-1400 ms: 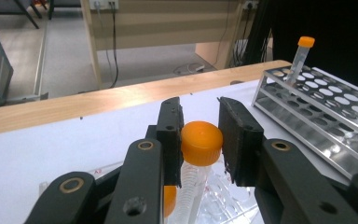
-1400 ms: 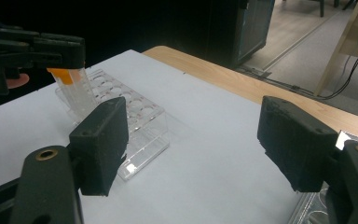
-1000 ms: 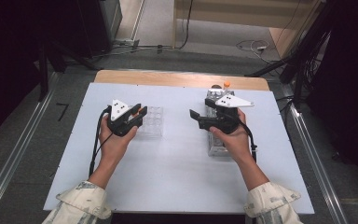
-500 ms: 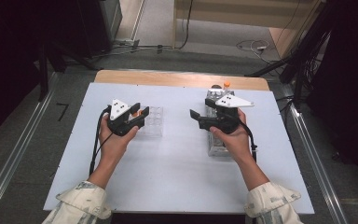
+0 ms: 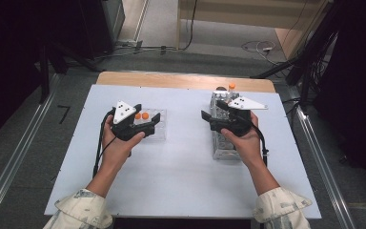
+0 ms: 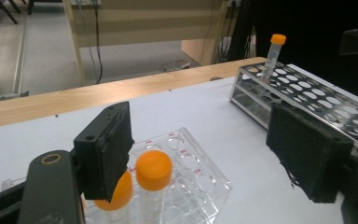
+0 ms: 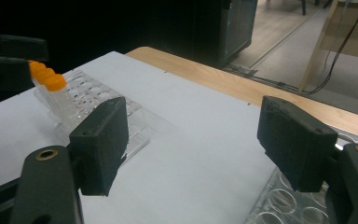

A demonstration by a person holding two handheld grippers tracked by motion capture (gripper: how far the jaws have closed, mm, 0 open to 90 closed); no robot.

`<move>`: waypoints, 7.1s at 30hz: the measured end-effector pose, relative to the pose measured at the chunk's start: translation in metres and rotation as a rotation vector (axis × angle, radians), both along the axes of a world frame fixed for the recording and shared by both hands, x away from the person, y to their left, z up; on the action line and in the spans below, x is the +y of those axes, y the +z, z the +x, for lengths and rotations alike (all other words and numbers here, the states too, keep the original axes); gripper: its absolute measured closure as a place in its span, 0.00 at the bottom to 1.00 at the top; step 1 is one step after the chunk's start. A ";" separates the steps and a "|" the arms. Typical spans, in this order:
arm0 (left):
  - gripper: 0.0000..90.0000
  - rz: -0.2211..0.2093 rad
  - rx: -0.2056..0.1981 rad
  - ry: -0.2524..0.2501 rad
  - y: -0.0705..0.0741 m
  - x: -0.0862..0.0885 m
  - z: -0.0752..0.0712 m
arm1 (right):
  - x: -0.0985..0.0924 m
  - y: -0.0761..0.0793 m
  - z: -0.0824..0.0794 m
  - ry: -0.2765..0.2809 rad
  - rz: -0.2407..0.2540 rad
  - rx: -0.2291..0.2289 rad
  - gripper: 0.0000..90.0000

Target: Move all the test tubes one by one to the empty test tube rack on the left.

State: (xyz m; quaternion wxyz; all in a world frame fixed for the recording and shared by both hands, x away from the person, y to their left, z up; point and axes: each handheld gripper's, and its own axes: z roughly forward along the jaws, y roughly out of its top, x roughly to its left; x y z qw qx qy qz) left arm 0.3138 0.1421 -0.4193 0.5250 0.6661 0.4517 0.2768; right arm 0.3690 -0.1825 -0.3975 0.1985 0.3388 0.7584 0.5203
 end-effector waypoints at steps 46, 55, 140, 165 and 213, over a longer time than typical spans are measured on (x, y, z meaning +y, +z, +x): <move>0.22 -0.029 0.017 -0.093 -0.006 -0.014 -0.014 | -0.063 -0.040 0.093 -0.293 -0.061 -0.017 0.35; 0.22 -0.034 0.022 -0.090 -0.007 -0.013 -0.014 | -0.059 -0.048 0.113 -0.277 -0.097 -0.001 0.48; 0.15 -0.031 0.020 -0.087 -0.003 -0.021 -0.016 | -0.019 0.014 0.035 -0.066 -0.061 -0.079 0.80; 0.31 0.032 -0.073 -0.174 0.026 -0.058 -0.021 | 0.071 -0.013 -0.021 0.213 -0.118 -0.003 0.80; 0.79 0.006 -0.089 -0.008 0.026 -0.022 0.002 | 0.046 -0.009 -0.037 0.159 -0.033 0.015 0.24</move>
